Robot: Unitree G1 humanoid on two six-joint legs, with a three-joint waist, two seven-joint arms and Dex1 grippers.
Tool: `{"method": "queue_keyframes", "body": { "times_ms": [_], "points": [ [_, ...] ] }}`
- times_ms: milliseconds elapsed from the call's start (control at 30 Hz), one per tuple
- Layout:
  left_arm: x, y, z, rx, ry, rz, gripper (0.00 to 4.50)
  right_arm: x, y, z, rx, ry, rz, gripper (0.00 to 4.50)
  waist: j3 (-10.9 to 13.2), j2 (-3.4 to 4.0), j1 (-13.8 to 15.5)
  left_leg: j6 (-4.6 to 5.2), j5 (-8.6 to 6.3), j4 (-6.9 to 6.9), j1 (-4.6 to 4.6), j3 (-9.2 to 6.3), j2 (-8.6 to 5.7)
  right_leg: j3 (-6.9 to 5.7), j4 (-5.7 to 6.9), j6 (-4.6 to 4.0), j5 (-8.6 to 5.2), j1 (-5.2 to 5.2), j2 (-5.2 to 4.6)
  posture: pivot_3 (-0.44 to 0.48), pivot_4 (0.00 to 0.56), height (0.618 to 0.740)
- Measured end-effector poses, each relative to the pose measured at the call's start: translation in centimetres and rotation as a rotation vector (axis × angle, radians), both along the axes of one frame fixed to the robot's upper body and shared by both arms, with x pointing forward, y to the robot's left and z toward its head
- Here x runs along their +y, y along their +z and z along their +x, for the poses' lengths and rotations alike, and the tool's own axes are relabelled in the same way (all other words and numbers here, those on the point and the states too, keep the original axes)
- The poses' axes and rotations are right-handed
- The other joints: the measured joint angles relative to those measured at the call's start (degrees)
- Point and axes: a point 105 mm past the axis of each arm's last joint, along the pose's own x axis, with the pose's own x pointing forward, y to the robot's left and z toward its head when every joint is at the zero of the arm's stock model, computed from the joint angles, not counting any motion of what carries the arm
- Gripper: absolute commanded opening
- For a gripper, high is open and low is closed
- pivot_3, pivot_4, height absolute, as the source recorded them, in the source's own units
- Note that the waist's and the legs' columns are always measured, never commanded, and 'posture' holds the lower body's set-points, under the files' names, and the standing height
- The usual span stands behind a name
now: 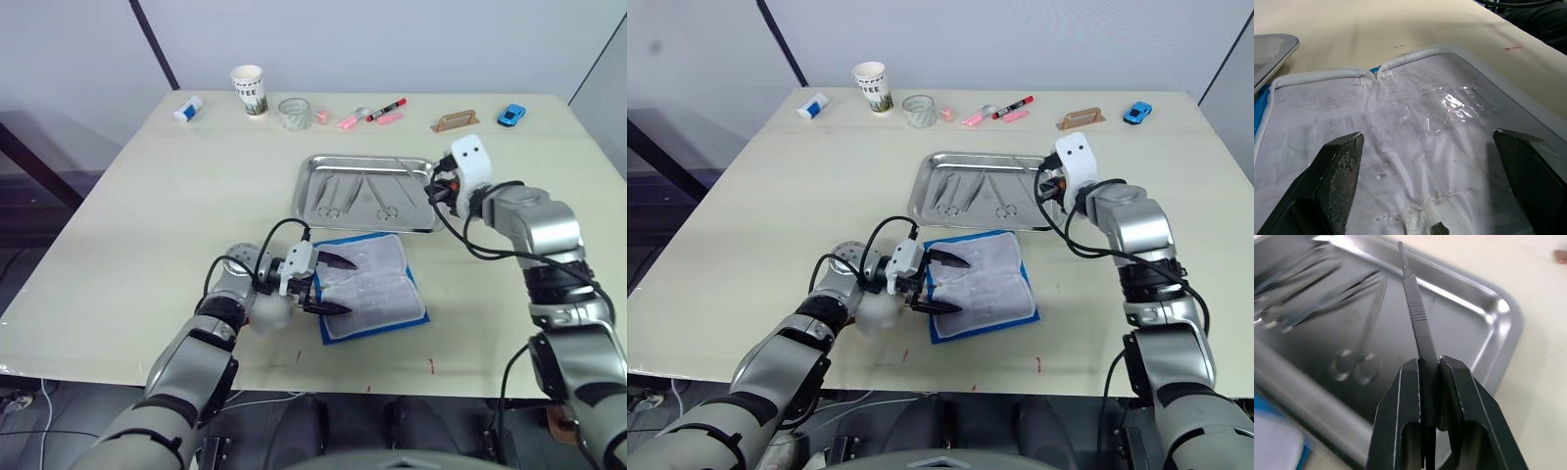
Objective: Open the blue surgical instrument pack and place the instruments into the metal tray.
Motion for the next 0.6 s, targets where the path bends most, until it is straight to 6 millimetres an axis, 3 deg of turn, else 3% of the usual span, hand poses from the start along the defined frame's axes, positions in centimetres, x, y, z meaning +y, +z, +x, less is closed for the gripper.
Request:
{"method": "queue_keyframes", "body": {
  "times_ms": [600],
  "points": [
    [0.2,0.2,0.2,0.010,0.027,-0.029,4.50,0.9,-3.4,1.9,0.133,-0.245,0.211,0.02,0.0,0.02,-0.3,0.00,0.00,-0.02,-0.01,-0.02,0.00,-0.01,0.05,0.00,0.00,-0.01,-0.01,0.000,0.150,0.718]
  ]
}}
